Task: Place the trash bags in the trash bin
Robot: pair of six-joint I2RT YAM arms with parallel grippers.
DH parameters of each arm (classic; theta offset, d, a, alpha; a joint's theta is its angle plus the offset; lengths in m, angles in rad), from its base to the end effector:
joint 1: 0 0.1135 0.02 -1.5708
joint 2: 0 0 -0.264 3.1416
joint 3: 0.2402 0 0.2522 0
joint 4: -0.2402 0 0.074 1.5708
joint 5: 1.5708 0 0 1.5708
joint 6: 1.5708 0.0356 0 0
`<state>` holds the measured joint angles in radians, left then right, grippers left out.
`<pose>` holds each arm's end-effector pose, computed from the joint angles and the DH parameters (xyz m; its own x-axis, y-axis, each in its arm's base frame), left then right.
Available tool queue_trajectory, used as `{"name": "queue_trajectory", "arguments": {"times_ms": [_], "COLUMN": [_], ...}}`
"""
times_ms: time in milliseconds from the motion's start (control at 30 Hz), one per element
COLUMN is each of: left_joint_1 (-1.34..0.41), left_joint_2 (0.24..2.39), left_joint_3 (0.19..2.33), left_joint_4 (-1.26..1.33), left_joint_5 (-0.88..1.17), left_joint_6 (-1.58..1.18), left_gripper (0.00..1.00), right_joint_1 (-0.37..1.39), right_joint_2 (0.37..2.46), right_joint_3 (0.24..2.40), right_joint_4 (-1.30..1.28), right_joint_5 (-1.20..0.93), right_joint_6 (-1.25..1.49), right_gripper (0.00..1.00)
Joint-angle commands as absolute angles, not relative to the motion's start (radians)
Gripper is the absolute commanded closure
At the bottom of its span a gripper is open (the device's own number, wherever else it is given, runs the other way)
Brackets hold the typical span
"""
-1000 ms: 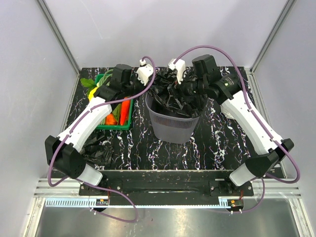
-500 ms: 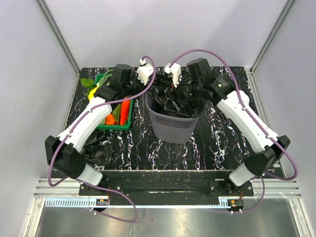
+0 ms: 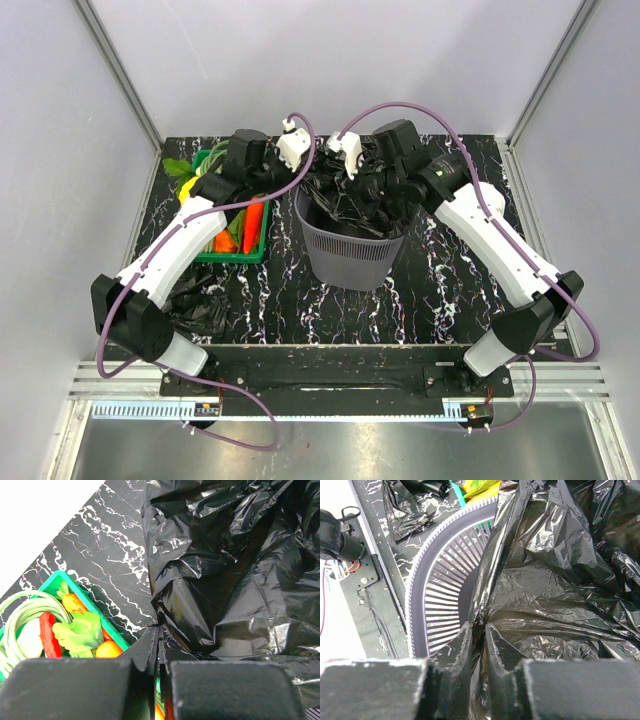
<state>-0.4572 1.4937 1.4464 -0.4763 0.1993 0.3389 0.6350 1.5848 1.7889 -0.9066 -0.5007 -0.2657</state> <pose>0.3033 -0.1571 0.3706 -0.2281 0.4754 -0.8497 0.7023 0.6847 0.1946 0.2569 0.2105 0.4179 -0.2878 -0.4982 -0.8179 -0.9233 0.3711 0.0989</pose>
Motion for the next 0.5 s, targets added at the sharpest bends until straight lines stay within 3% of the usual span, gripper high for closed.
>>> {"name": "queue_trajectory", "arguments": {"times_ms": [0,467], "left_joint_1": [-0.46,-0.459], "left_joint_2": [1.46,1.434], "left_joint_3": [1.453,1.511], "left_joint_4": [-0.422,-0.505], "left_joint_5": [0.207,0.207], "left_joint_6": [0.324,0.399], "left_gripper": [0.99,1.0], "right_joint_1": [0.646,0.658], "right_joint_2": [1.571,1.508], "right_joint_3": [1.824,1.876], "right_joint_4": [-0.903,-0.969], "right_joint_5": [-0.523,-0.607], "right_joint_6": [-0.27,-0.275], "right_gripper": [0.83,0.9]}}
